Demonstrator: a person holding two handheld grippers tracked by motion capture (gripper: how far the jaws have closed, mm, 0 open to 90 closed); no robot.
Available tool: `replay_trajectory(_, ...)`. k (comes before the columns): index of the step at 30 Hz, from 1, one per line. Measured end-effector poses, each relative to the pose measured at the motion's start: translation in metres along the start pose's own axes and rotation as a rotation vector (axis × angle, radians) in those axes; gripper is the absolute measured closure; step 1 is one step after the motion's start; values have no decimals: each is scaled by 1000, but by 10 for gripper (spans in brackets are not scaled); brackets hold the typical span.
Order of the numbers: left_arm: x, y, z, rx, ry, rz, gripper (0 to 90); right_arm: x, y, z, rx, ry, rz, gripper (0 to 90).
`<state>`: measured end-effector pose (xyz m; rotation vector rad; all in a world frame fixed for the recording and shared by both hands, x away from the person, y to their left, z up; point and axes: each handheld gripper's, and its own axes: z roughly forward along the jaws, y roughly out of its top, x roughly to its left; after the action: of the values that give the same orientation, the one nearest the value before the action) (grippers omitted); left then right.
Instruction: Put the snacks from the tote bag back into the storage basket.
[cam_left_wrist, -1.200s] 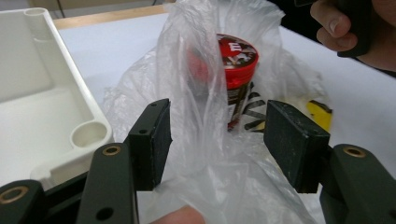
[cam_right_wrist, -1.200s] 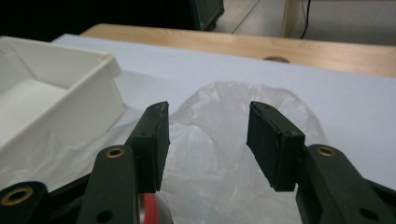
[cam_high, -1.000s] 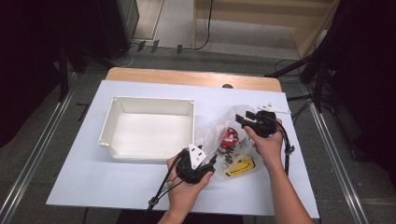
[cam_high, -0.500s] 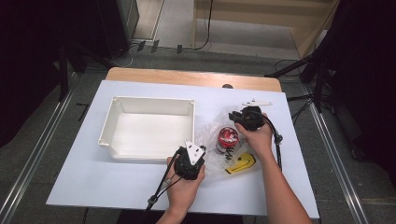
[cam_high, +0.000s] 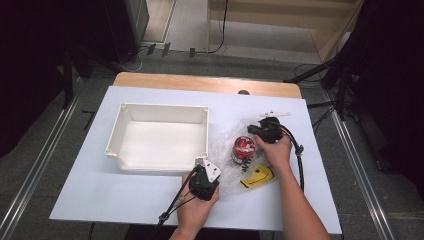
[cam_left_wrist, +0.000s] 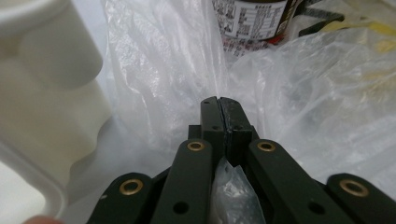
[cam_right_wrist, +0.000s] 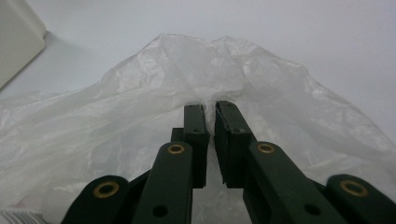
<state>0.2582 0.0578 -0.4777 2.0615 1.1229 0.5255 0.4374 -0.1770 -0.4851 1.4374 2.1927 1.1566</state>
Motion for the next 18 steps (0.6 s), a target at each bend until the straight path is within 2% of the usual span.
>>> replay_trajectory(3, 4, 0, 0, -2, -28, -22, 900, -4, -6, -5, -12, 0, 29, 850)
replay_trajectory(7, 7, -1, 0, -1, -53, -51, 899, -4, -7, -13, -1, -23, 21, 825)
replay_trajectory(10, 5, -1, 0, -2, -42, -32, 895, 0, -10, -33, -55, 11, 38, 753)
replay_trajectory(12, 5, -1, 0, -3, -44, -32, 889, 5, -13, -46, -74, -25, 30, 732)
replay_trajectory(13, 5, -1, 0, -3, -44, -32, 888, 5, -13, -46, -74, -25, 30, 732)
replay_trajectory(14, 7, -1, 0, 1, -57, -39, 887, 6, -19, -61, -103, -29, 51, 724)
replay_trajectory(15, 7, -1, 0, 1, -57, -39, 885, 6, -19, -61, -103, -29, 51, 724)
replay_trajectory(17, 8, -1, 0, -3, -64, -48, 882, 7, -34, -81, -139, -28, 100, 719)
replay_trajectory(18, 8, -1, 0, -4, -66, -48, 881, 7, -39, -86, -143, -29, 103, 718)
